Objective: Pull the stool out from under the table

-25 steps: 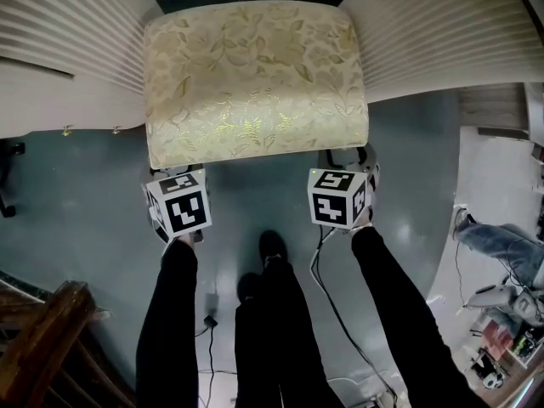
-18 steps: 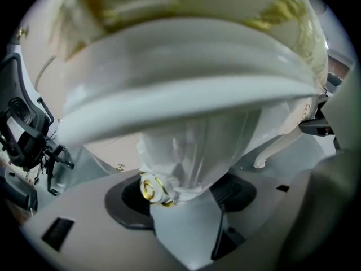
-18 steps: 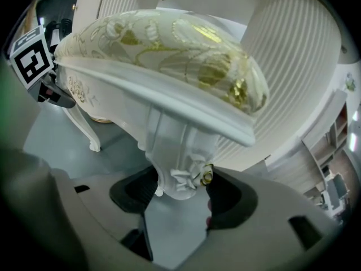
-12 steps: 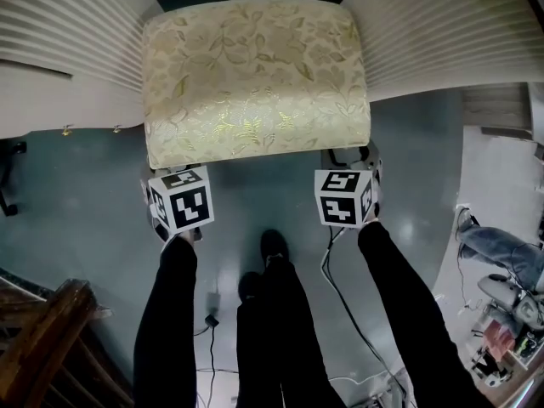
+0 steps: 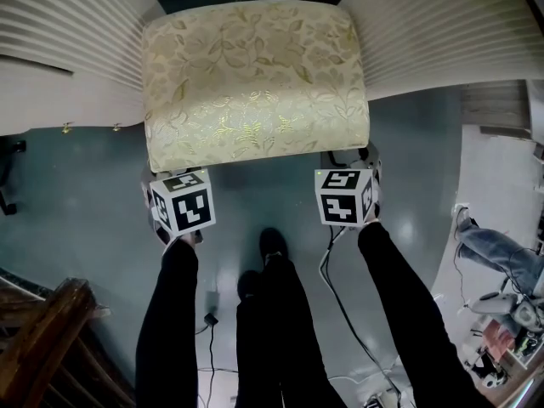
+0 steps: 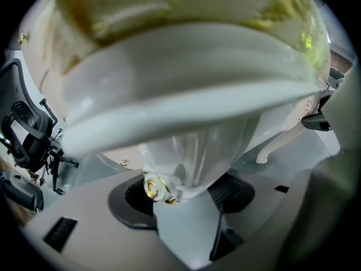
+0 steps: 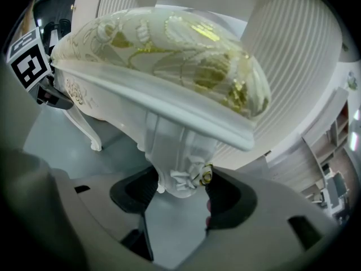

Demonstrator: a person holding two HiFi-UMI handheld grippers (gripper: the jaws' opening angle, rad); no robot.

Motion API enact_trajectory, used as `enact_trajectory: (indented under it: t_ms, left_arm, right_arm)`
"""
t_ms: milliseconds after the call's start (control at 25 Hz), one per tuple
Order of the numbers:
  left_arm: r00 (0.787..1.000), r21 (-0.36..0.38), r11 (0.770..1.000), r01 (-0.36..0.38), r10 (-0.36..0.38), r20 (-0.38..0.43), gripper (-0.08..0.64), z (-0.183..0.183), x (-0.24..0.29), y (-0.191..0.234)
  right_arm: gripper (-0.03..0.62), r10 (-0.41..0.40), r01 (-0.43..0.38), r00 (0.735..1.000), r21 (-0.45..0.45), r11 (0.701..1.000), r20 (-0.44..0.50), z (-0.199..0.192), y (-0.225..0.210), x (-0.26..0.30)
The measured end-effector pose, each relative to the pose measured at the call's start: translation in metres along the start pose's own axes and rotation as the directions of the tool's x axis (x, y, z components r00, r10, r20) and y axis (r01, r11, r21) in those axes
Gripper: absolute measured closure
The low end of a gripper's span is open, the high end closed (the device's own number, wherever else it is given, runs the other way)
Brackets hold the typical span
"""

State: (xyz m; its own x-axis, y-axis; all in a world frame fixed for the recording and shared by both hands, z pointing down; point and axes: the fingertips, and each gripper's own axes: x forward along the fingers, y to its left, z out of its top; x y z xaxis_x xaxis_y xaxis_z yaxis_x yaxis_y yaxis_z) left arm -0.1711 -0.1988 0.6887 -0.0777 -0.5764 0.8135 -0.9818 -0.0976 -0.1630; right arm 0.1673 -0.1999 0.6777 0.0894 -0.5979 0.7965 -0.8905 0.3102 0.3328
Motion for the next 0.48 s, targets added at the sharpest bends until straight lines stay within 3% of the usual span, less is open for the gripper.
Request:
enact_trajectory:
  t_ms: [480]
  left_arm:
    - [0.999, 0.017, 1.0, 0.013, -0.012, -0.052, 0.272, -0.003, -0.0038, 0.0009]
  right_arm:
    - [0.321, 0.032, -0.031, 0.997, 0.02, 0.999, -0.07, -0.0038, 0.0028, -0.0039]
